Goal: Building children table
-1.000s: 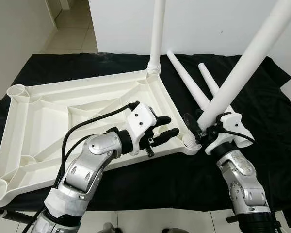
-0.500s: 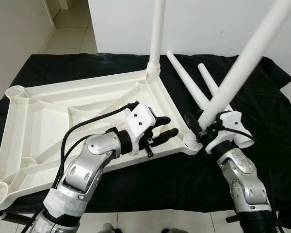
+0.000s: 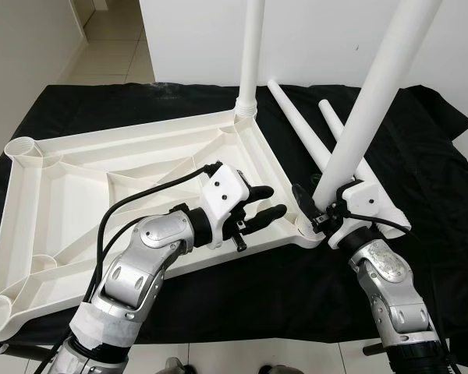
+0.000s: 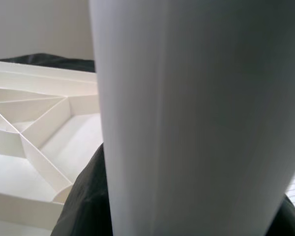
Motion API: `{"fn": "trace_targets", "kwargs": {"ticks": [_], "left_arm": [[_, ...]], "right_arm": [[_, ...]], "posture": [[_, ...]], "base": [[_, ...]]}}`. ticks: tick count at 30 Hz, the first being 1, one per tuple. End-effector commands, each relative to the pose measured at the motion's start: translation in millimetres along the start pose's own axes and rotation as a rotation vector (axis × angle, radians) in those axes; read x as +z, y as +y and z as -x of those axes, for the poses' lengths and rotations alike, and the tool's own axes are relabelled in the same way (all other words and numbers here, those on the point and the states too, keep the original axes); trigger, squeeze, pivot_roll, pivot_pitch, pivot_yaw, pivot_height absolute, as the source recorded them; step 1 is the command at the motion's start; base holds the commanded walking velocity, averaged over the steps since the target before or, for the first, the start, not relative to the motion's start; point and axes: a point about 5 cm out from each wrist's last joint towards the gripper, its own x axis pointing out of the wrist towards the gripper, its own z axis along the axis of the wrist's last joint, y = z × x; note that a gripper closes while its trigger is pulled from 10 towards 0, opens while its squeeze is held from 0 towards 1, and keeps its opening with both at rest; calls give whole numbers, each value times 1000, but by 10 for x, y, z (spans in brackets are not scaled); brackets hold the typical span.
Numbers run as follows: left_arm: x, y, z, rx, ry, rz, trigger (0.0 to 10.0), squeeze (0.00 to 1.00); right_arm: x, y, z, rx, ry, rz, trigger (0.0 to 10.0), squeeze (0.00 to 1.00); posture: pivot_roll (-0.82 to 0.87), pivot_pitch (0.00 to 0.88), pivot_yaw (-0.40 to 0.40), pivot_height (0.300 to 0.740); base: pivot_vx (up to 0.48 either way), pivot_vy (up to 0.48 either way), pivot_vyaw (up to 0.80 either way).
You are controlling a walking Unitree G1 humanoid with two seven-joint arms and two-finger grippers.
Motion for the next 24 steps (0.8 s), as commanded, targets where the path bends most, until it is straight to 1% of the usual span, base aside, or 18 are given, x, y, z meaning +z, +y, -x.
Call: {"fn": "trace_targets", "kwargs": {"ticks": [1, 2, 4, 5, 7, 10, 12, 14, 15, 18, 20, 24], "left_arm": [[30, 11, 14, 33, -8, -4, 10000, 0], [31, 12, 17, 33, -8, -4, 10000, 0], [31, 12, 17, 33, -8, -4, 10000, 0], [32, 13, 19, 32, -8, -5, 10000, 0], [31, 10, 18, 31, -7, -5, 10000, 0], [33, 10, 18, 28, -6, -5, 10000, 0], [33, 10, 18, 28, -6, -5, 10000, 0], [35, 15, 22, 25, -5, -6, 10000, 0], [37, 17, 21, 23, -5, -6, 10000, 0], [38, 17, 20, 23, -5, -6, 10000, 0], [40, 17, 18, 23, -5, -7, 10000, 0], [40, 17, 18, 23, -5, -7, 10000, 0]], "right_arm": [[-538, 5, 303, -41, 248, -59, 10000, 0], [-520, 5, 333, -60, 209, -63, 10000, 0], [-520, 5, 333, -60, 209, -63, 10000, 0], [-520, 6, 363, -82, 189, -87, 10000, 0], [-525, 16, 392, -94, 174, -89, 10000, 0], [-569, 30, 441, -115, 179, -100, 10000, 0], [-569, 30, 441, -115, 179, -100, 10000, 0], [-621, 25, 441, -125, 218, -110, 10000, 0], [-670, -8, 407, -132, 273, -131, 10000, 0], [-696, -25, 393, -136, 296, -140, 10000, 0], [-739, -57, 343, -107, 366, -102, 10000, 0], [-747, -66, 327, -93, 379, -88, 10000, 0]], "posture": [[-106, 120, 62, 740], [-106, 119, 64, 740], [-106, 119, 64, 740], [-106, 122, 66, 740], [-106, 122, 66, 740], [-106, 123, 72, 740], [-106, 123, 72, 740], [-105, 124, 76, 740], [-105, 122, 77, 740], [-105, 122, 77, 740], [-104, 121, 75, 740], [-104, 121, 75, 740]], "base": [[0, 0, 0], [0, 0, 0], [0, 0, 0], [0, 0, 0], [0, 0, 0], [0, 0, 0], [0, 0, 0], [0, 0, 0], [0, 0, 0], [0, 0, 0], [0, 0, 0], [0, 0, 0]]}}
